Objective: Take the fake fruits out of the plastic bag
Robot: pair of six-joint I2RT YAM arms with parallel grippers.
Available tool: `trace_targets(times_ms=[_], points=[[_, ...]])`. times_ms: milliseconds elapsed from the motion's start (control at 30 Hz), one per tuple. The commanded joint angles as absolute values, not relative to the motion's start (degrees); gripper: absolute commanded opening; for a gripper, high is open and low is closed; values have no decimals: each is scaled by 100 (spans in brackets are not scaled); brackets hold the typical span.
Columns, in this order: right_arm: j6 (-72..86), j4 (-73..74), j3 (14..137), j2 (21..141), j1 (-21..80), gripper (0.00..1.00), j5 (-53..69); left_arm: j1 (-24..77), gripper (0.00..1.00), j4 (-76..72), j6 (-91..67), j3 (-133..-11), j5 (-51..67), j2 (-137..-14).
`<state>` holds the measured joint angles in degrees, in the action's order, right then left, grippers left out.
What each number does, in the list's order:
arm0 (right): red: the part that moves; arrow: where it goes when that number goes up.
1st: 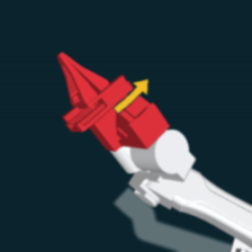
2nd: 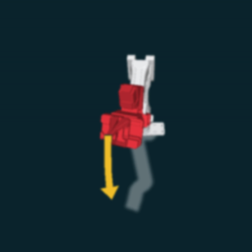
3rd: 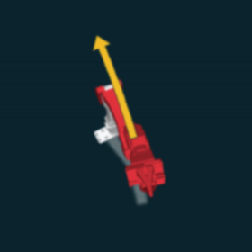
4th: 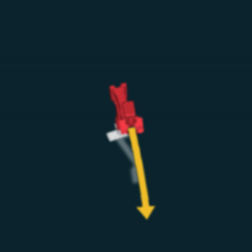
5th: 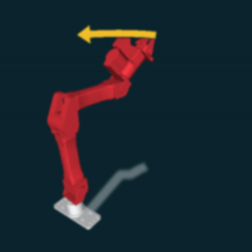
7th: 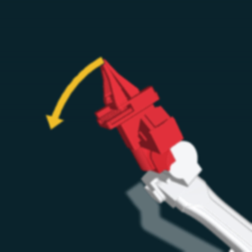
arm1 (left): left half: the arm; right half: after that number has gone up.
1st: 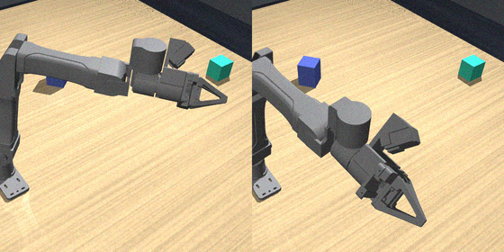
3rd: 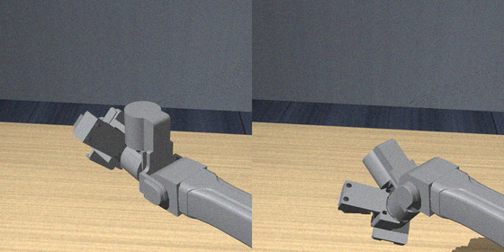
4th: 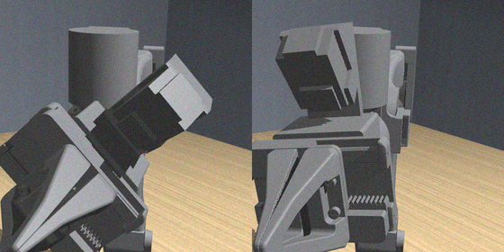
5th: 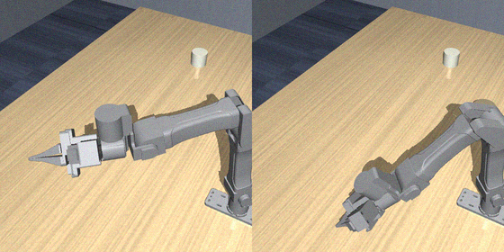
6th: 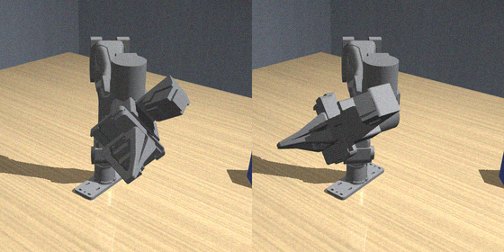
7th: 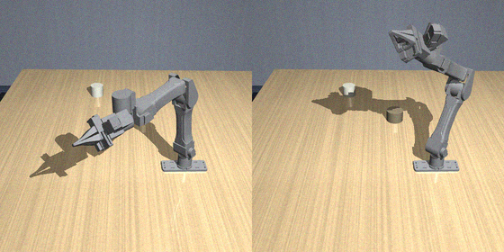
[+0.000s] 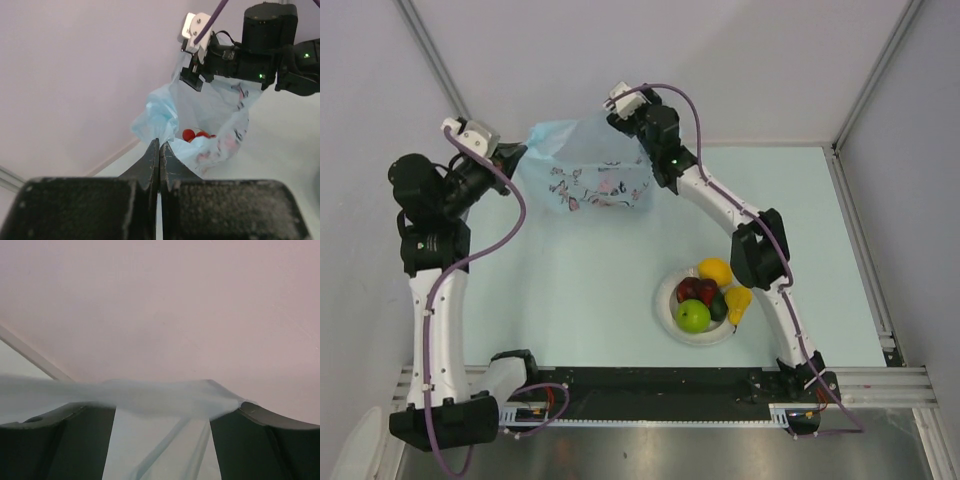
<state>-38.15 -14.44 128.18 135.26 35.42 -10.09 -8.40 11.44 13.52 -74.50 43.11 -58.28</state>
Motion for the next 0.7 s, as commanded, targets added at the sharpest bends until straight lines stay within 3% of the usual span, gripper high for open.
trace_targets(times_ms=[0, 267, 400, 533, 667], points=[[-3981, -1397, 12028, 12852, 3955, 74, -1345, -879, 0, 1079, 1554, -7640, 4682, -5564], [-3638, -1010, 9556, 11919, 4385, 70, -703, -782, 0, 2917, 2566, -5100, 4957, -3834], [-3708, -730, 9229, 11795, 4465, 69, -195, -782, 0, 3453, 2759, -4212, 4799, -2956], [-4191, -273, 9229, 11778, 4552, 56, 360, -782, 0, 3612, 2848, -3964, 4658, -2664], [-4526, -168, 9184, 11795, 4597, 50, 640, -782, 0, 3691, 2698, -4034, 4597, -2602]])
